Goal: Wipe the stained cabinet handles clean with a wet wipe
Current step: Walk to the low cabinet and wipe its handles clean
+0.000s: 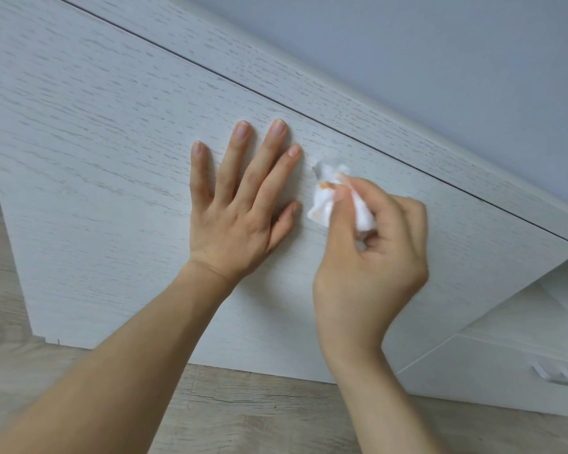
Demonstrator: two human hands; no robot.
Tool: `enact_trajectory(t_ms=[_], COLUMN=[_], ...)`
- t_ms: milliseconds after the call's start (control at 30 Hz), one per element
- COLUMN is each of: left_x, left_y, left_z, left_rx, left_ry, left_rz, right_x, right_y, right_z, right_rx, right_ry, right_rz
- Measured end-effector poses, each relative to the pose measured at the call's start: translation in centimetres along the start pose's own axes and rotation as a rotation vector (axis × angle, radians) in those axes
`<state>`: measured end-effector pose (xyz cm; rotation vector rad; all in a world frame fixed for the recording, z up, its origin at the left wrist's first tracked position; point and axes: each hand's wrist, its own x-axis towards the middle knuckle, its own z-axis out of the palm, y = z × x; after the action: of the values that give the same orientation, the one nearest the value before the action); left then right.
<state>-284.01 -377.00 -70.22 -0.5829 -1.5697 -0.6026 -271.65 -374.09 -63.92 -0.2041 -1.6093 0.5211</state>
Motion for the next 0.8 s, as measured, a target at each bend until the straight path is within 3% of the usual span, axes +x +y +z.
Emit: enact_trajectory(t_ms=[133, 500, 667, 800], left_x=[0.0, -0.1, 0.0, 0.0], left_y=[0.1, -0.1, -0.1, 0.0], left_z=[-0.1, 0.2, 0.0, -0.2], left_rx=[-0.010, -0.017, -0.033, -0.030], left_ry=[0.013, 0.026, 0.008, 0.002], left_rz=[-0.009, -0.017, -0.010, -0.008], right_x=[1.2, 2.7, 2.5, 2.0], right_y=[0.0, -0.7, -0.1, 1.0], right_z=[-0.4, 0.8, 0.0, -1.5], right_rx=[0.032, -0.252, -0.241, -0.128], right_ry=[0.086, -0.221, -0.131, -0.052], right_rz=[0.090, -0.179, -0.242, -0.087])
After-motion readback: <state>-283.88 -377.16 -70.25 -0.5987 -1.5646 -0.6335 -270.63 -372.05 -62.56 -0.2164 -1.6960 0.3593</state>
